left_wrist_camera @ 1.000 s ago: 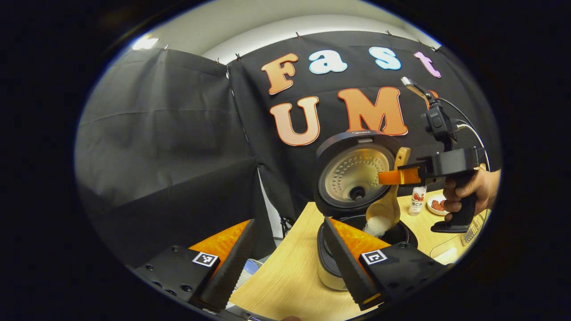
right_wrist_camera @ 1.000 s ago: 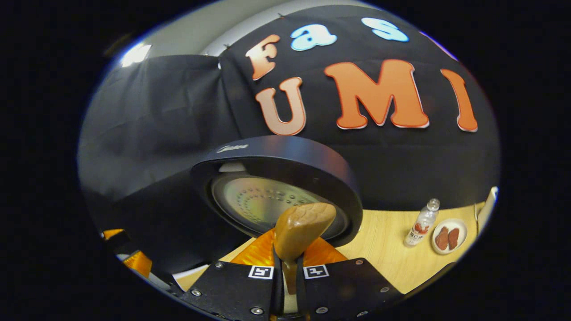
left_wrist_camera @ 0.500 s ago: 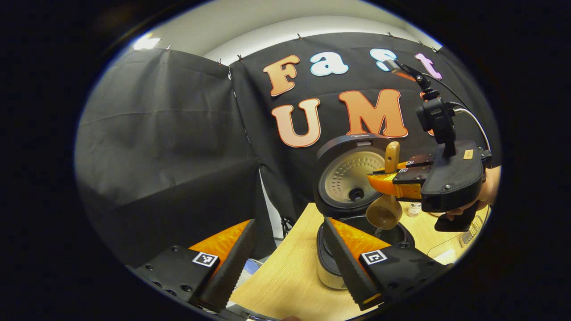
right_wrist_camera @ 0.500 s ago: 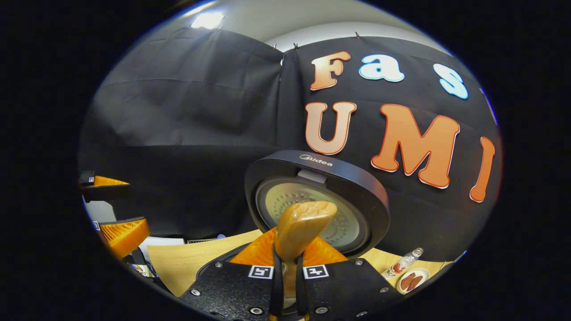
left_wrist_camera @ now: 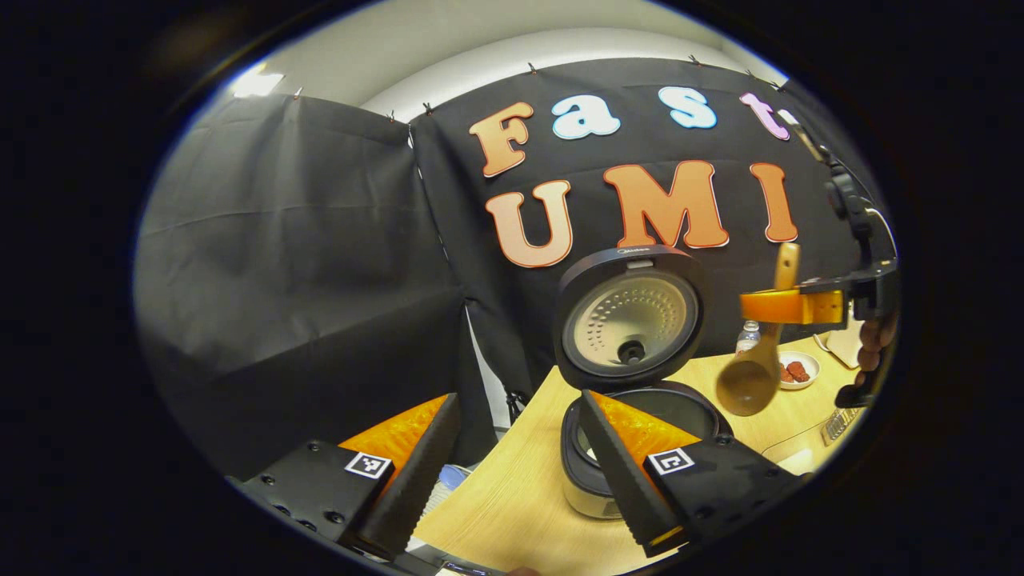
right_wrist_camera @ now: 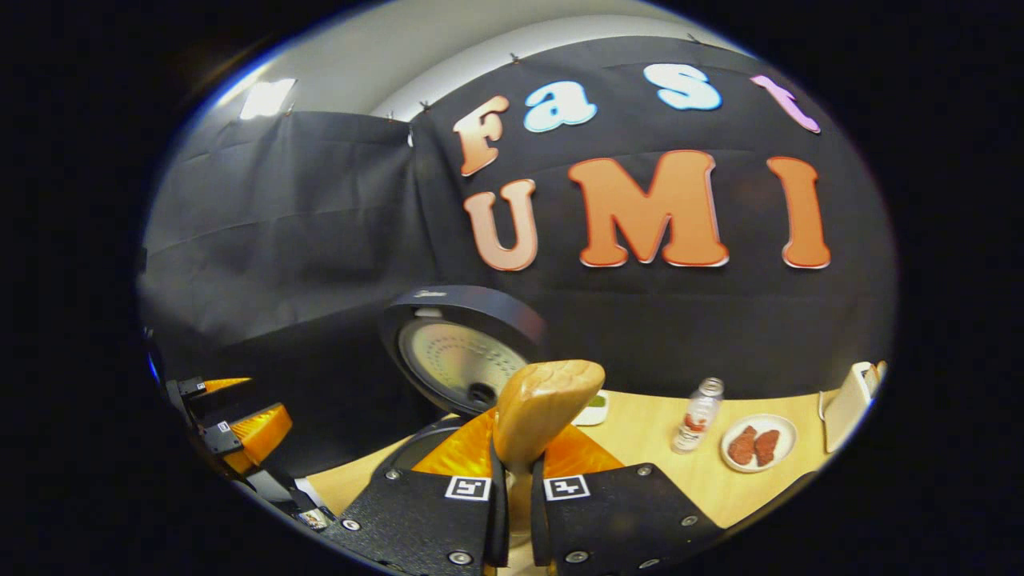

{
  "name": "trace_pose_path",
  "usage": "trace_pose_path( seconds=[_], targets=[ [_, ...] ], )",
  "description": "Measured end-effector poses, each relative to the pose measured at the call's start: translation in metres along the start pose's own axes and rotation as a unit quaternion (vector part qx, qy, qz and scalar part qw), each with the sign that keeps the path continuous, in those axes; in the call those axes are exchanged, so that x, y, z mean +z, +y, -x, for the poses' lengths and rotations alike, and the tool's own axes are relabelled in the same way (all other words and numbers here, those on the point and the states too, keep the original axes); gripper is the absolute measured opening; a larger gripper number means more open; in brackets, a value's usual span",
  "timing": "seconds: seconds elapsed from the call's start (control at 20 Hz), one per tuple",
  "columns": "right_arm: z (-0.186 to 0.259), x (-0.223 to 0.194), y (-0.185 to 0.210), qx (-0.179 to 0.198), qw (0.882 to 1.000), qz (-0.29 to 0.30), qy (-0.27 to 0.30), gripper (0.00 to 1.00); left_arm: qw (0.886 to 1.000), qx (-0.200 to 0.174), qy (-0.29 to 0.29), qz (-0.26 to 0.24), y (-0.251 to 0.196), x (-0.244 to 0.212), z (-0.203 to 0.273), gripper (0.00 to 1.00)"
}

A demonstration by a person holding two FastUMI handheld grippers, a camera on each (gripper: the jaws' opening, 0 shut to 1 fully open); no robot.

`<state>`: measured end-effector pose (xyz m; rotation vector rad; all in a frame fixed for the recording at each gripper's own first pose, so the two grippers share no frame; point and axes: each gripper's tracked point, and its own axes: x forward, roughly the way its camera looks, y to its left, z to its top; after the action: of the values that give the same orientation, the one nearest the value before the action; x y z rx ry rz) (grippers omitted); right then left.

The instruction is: Close the left gripper, press the button to open the rice cooker; take a wooden spoon from the chopstick holder with the right hand, scoop a spoonful of rice and pour it into the rice cooker, then put the wooden spoon back into the chopstick holder.

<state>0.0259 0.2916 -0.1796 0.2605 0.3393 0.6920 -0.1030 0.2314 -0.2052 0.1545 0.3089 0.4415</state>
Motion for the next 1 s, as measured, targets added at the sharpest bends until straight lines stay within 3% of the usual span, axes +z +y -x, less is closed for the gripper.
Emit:
trace_pose_path(
  seconds=[0.2,0.5,0.55,0.6,0.75,1.0],
  targets=[
    [0.054,-0.022,-0.099,-0.093,0.995,-0.03,0.015,0.1,1.0,-0.018,0.0,-0.007,-0.034,0.007,0.006,0.94],
    [0.131,-0.048,-0.216,-0.218,0.972,-0.081,0.02,0.1,0.999,-0.041,0.01,-0.008,-0.073,0.01,0.011,0.94],
    [0.141,-0.052,-0.232,-0.234,0.968,-0.085,0.02,0.1,0.999,-0.043,0.01,-0.009,-0.077,0.01,0.011,1.0],
    [0.148,-0.056,-0.246,-0.248,0.965,-0.089,0.019,0.1,0.999,-0.045,0.009,-0.01,-0.082,0.013,0.011,0.94],
    [0.166,-0.075,-0.277,-0.283,0.953,-0.102,0.028,0.1,0.999,-0.049,0.007,-0.011,-0.092,0.021,0.012,0.94],
    [0.162,-0.118,-0.281,-0.283,0.948,-0.134,0.056,0.1,0.999,-0.041,0.009,-0.011,-0.098,0.028,0.015,0.94]
  ],
)
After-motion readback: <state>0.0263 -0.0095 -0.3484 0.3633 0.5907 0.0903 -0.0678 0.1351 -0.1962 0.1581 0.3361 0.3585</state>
